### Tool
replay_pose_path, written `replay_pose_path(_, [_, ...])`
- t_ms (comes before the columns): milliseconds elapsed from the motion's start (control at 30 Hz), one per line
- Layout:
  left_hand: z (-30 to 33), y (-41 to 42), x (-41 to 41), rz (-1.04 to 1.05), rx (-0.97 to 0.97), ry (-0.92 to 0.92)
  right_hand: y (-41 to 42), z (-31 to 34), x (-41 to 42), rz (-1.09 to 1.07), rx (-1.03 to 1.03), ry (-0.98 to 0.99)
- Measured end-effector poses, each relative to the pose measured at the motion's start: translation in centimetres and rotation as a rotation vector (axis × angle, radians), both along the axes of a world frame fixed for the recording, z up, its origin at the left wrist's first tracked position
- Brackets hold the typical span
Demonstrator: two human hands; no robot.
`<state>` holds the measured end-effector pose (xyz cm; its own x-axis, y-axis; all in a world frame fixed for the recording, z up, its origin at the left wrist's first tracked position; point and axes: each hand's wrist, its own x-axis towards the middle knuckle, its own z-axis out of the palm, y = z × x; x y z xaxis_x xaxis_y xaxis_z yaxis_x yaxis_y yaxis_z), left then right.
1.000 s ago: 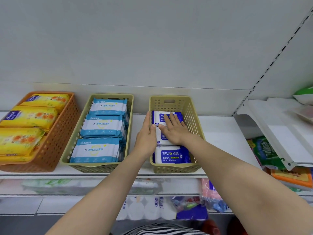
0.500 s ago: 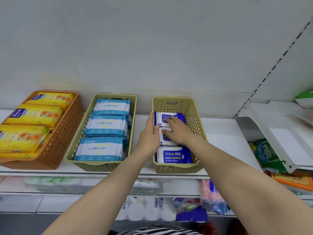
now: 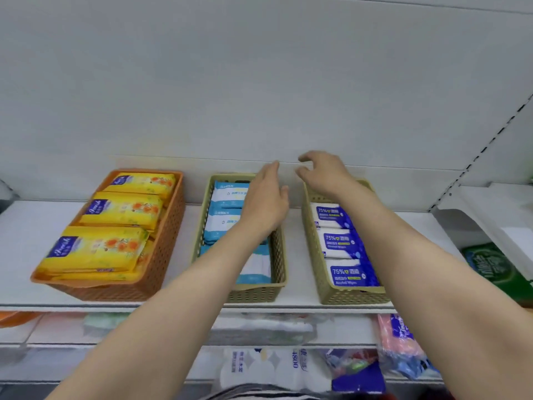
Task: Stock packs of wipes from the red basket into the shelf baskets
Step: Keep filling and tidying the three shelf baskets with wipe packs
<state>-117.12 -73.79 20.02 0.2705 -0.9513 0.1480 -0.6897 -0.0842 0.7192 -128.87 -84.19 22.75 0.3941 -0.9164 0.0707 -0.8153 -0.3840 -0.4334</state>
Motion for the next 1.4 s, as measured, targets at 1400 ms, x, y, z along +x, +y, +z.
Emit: replay_pose_path(1400, [-7.1, 14.2, 33.5, -0.168, 0.257, -0.554, 20.4, -9.1, 28.6, 0.066, 0.026, 0.250])
